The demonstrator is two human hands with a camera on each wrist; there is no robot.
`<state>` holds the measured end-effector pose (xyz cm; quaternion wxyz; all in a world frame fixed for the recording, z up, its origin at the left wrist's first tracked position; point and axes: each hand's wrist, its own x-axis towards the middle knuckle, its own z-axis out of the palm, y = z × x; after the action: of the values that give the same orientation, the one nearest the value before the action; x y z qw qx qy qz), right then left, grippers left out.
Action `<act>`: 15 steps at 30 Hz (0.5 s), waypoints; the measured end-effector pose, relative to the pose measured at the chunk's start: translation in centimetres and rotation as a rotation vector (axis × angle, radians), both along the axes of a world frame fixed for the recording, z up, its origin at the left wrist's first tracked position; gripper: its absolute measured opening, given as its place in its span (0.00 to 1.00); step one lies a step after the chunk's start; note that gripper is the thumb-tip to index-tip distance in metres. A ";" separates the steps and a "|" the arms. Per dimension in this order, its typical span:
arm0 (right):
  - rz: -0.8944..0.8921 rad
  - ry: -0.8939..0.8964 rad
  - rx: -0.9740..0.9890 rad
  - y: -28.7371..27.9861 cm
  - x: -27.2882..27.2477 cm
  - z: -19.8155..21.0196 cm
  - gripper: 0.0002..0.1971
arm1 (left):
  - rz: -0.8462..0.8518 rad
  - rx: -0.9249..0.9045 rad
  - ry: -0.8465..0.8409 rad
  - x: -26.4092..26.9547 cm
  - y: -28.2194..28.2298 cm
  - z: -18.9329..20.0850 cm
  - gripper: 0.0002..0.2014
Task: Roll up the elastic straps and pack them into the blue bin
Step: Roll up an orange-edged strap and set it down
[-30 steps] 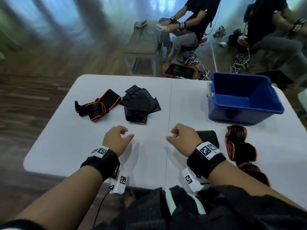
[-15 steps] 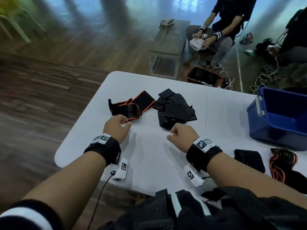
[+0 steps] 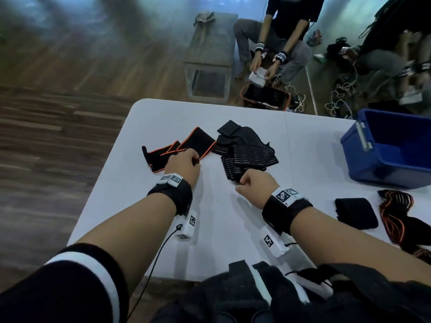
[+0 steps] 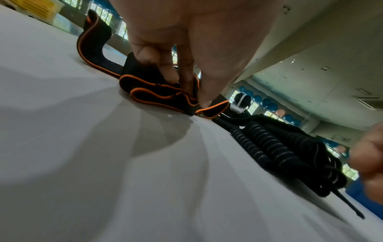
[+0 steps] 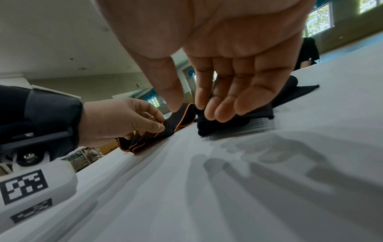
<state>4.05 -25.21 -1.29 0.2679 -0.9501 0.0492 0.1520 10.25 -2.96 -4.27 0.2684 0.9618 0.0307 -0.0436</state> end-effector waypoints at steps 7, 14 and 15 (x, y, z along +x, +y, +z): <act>0.005 -0.019 -0.033 -0.1 0.8 -0.2 0.14 | 0.002 -0.174 -0.043 0.1 0.6 2.1 0.14; -0.018 0.008 -0.017 0.0 2.1 0.4 0.18 | 0.030 -0.461 -0.208 0.1 1.0 10.0 0.10; -0.029 0.024 -0.006 0.0 2.3 0.5 0.20 | 0.033 -0.519 -0.223 0.0 0.9 11.4 0.10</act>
<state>6.31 -25.22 -0.82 0.2667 -0.9482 0.0668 0.1594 10.25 -2.03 7.10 0.5082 0.8591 0.0042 0.0605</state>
